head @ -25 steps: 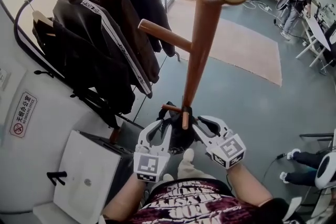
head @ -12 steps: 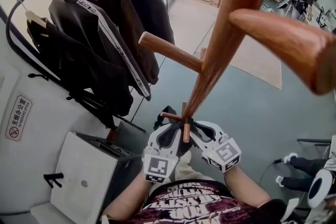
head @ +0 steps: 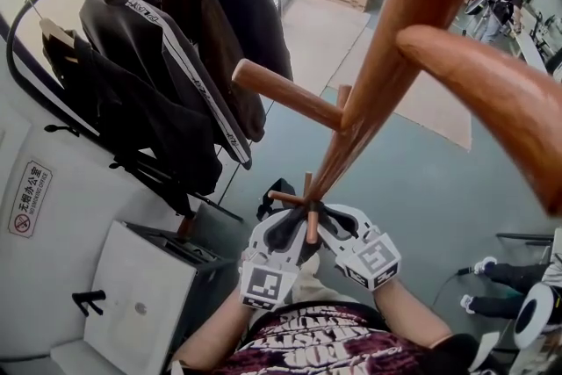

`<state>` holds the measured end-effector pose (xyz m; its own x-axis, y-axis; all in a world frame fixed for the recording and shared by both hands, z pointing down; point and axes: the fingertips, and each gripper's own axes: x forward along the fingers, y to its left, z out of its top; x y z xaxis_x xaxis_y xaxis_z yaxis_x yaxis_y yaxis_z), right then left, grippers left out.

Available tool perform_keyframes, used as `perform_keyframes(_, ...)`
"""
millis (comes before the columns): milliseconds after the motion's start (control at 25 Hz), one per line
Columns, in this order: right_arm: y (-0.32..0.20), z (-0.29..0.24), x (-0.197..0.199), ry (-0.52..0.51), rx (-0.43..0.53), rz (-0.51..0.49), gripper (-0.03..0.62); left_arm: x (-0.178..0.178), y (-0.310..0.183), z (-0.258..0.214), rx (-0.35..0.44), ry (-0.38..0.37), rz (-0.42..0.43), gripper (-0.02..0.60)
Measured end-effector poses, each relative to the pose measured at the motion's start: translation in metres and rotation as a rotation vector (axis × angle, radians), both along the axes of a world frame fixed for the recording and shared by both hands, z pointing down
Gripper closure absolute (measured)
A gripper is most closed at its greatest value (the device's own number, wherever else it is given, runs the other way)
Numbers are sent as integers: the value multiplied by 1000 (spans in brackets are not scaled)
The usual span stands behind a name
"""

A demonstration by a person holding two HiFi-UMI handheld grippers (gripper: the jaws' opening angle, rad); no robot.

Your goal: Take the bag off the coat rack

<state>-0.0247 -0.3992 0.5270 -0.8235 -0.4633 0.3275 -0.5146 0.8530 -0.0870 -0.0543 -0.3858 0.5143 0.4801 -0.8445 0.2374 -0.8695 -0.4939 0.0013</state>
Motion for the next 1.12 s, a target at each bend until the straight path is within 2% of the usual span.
perform_keyframes(80,1,-1,-1,1,6,2,474,5,-2,0,-1,-22,6,488)
perform_keyframes(200,1,-1,-1,-5,13,19,490,3,-9,18,-44,-71,-32,488)
perform_keyframes(320,3,-1,-2,-10,14,27,497,-1,-13,23,-56,-60,-54,488)
perform_keyframes(360,3,-1,-2,-8,16,29,508,1,-13,23,-55,-60,-49,494)
perform_keyframes(440,4,-1,-3,-7,20,36,526,5,-12,24,-56,-76,-41,555)
perform_keyframes(520,4,-1,-3,-15,14,49,534,7,-13,23,-47,-94,-46,569)
perform_keyframes(880,6,-8,5,-91,-63,70,568,-9,-8,11,-77,-49,-76,574)
perform_keyframes(1120,10,-22,8,-119,-65,57,569,-17,-1,-5,-75,-31,-89,574)
